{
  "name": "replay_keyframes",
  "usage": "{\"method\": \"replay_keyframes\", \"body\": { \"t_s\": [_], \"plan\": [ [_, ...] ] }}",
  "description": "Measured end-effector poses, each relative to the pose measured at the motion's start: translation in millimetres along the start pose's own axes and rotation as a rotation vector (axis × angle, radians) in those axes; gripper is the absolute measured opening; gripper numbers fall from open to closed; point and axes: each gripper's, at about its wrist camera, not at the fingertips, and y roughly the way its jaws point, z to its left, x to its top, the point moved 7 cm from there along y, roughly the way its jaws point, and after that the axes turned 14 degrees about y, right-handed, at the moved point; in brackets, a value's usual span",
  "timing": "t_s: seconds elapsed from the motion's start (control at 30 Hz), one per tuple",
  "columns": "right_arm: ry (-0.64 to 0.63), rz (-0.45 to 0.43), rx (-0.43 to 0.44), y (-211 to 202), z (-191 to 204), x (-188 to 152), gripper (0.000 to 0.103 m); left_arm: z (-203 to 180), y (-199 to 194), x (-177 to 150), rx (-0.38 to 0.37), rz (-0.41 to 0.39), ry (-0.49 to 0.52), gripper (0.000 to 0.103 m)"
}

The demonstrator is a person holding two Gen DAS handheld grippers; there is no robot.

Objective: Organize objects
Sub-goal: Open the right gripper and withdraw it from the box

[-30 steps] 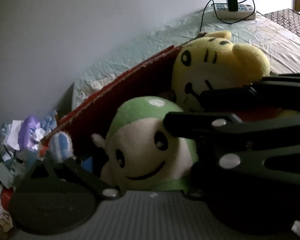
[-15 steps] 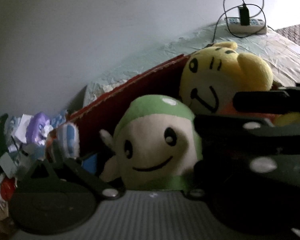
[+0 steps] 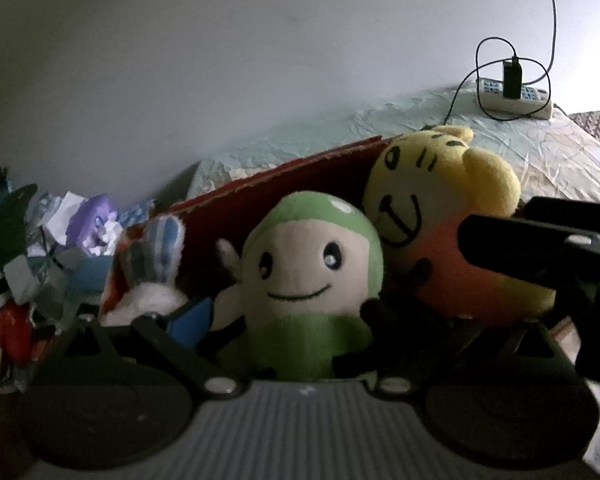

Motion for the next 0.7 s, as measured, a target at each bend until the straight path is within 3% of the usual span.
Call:
{"method": "replay_keyframes", "body": {
  "t_s": [0.43, 0.6, 0.7],
  "plan": [
    [-0.061, -0.035, 0.023, -31.0, 15.1, -15.0, 0.061, -1.5, -61.3, -24.7, 0.099, -0.069, -0.091, 0.102],
    [-0.065, -0.06, 0.033, -45.2, 16.2, -15.6, 0.062, -12.4, -74.7, -28.9, 0.096, -0.088, -0.076, 0.103],
    [-0.064, -0.075, -0.009, -53.0, 10.2, -13.7, 0.063, -24.1, -82.2, -27.9, 0.068, -0.101, -0.069, 0.103]
  ]
}}
